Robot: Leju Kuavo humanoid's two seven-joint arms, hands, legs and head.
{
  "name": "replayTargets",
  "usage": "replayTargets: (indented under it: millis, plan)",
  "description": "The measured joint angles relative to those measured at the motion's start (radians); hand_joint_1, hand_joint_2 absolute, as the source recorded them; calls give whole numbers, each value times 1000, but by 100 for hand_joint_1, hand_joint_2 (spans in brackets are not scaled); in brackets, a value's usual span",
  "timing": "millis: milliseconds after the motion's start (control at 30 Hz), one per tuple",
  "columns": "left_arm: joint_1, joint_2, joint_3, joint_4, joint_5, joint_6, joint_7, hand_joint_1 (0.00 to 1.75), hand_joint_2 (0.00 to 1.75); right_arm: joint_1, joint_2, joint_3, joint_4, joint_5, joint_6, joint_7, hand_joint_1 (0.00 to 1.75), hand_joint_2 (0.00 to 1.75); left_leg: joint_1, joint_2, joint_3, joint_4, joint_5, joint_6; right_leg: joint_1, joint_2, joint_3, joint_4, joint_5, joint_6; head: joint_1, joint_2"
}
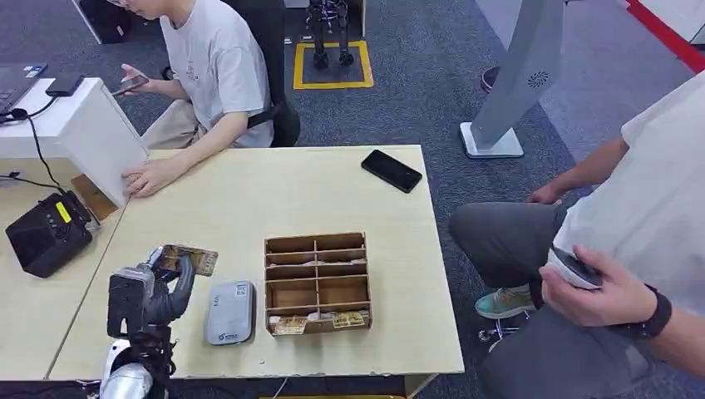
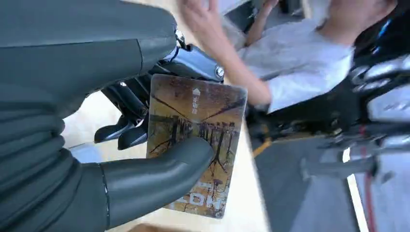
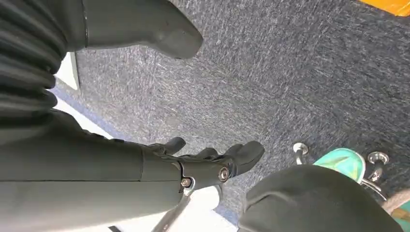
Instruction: Pass the card to the sensor for recognition and then transmit it.
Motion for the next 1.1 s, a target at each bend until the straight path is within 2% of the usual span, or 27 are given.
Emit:
replayTargets:
  millis: [200,400,500,567,667,867,1100]
  plan:
    - [-53,19,24,-54,24,34,-25,175,175,-1,-8,10,25,0,-6,2,0,175,0,0,0,0,0,0,0,0,0,0,0,0,0,0]
    - [-58,21,27,-64,27,36,-27,175,175,-4,-12,17,38,0,-6,2,0,175,0,0,0,0,0,0,0,0,0,0,0,0,0,0]
    - [-63,22,31,-64,27,55,-46,175,175,-6,-13,18,44,0,-11,4,0,175,0,0,-1,0,0,0,0,0,-1,0,0,0,0,0]
    - [-83,29,31,-62,-38,106,-64,175,175,-9,-16,22,50,2,-15,5,0,175,0,0,-1,0,0,0,0,0,-1,0,0,0,0,0]
    - [-139,39,36,-34,-232,211,-75,175,175,-20,-20,33,62,6,-16,5,0,175,0,0,-1,0,1,0,0,0,-1,0,1,1,0,0]
    - [-260,69,48,106,-625,297,-25,175,175,-38,-34,65,81,8,-9,8,0,175,0,0,-1,0,3,-1,0,0,-1,0,3,0,0,0]
    - [-318,77,50,204,-736,313,2,175,175,-39,-48,82,91,8,-6,8,0,175,0,0,-2,0,3,-1,0,1,-3,0,3,0,0,0]
